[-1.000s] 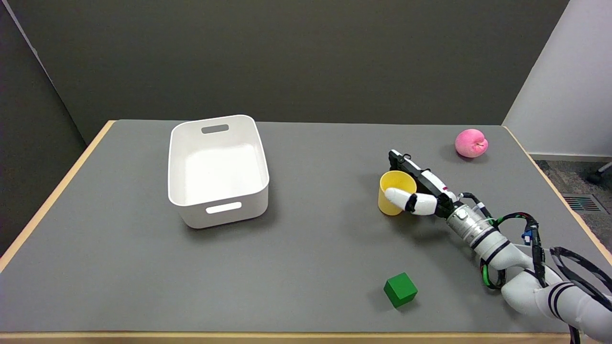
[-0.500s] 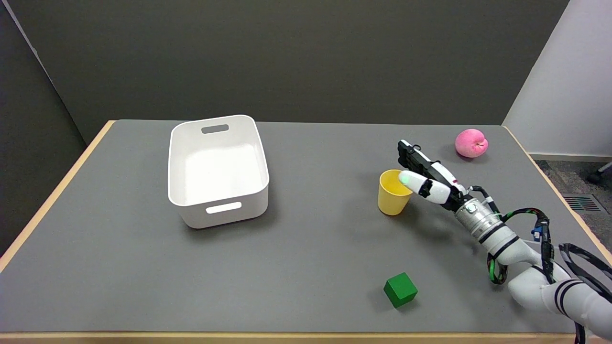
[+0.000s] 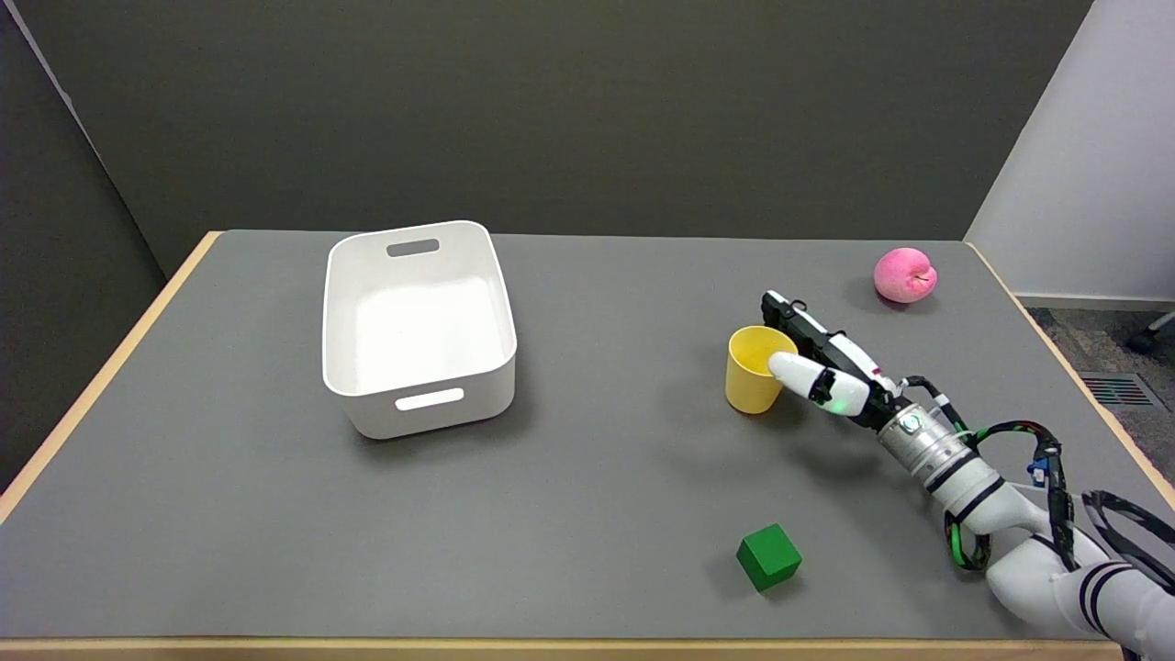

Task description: Pick up the cup.

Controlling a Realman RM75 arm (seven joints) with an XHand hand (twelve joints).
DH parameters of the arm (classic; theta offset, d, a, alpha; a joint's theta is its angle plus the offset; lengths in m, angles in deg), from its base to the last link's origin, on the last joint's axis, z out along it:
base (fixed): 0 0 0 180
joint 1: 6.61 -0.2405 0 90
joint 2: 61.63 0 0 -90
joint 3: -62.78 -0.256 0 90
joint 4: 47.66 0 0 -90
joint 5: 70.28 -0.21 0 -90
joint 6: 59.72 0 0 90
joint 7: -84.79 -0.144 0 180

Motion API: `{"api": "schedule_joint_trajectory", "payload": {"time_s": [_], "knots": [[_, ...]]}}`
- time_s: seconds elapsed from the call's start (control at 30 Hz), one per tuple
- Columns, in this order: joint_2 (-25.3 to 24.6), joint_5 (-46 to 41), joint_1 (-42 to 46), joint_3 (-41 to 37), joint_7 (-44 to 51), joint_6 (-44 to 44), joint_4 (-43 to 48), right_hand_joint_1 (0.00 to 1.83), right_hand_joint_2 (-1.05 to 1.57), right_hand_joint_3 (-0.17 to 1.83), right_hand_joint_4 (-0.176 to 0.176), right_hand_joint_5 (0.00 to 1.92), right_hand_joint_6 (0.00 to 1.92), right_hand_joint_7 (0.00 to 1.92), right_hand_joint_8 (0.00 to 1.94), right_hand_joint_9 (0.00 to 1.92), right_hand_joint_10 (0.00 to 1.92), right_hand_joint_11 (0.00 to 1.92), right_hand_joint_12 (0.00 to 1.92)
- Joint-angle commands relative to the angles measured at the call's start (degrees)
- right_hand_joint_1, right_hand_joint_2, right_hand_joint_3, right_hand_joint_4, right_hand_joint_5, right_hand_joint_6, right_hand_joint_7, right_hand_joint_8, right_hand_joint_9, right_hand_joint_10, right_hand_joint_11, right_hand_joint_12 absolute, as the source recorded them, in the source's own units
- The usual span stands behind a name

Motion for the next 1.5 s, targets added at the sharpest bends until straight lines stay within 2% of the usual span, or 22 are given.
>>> {"api": "schedule_joint_trajectory", "payload": {"time_s": [0.03,0.93,1.0,1.1,1.5], "knots": [[-0.55,1.12,2.37,0.56,-0.12,-1.39,1.09,0.5,0.52,0.81,-0.129,0.0,0.0,0.0,0.0,0.0,0.0,0.0,0.05],[-1.04,8.63,-3.38,2.15,-0.43,4.1,1.65,0.59,0.51,0.8,-0.127,0.0,0.0,0.0,0.0,0.0,0.0,0.0,0.07],[-1.27,9.07,-3.68,2.15,-0.35,5.07,1.65,0.6,0.51,0.8,-0.126,0.0,0.0,0.0,0.0,0.0,0.0,0.0,0.05],[-1.6,9.07,-3.85,2.32,-0.11,5.88,1.65,0.63,0.57,0.68,-0.121,0.0,0.0,0.0,0.0,0.0,0.0,0.0,0.03],[-2.95,9.79,-4.41,2.55,-0.03,8.05,2.31,0.67,0.56,0.68,-0.123,0.0,0.0,0.0,0.0,0.0,0.0,0.0,0.02]]}}
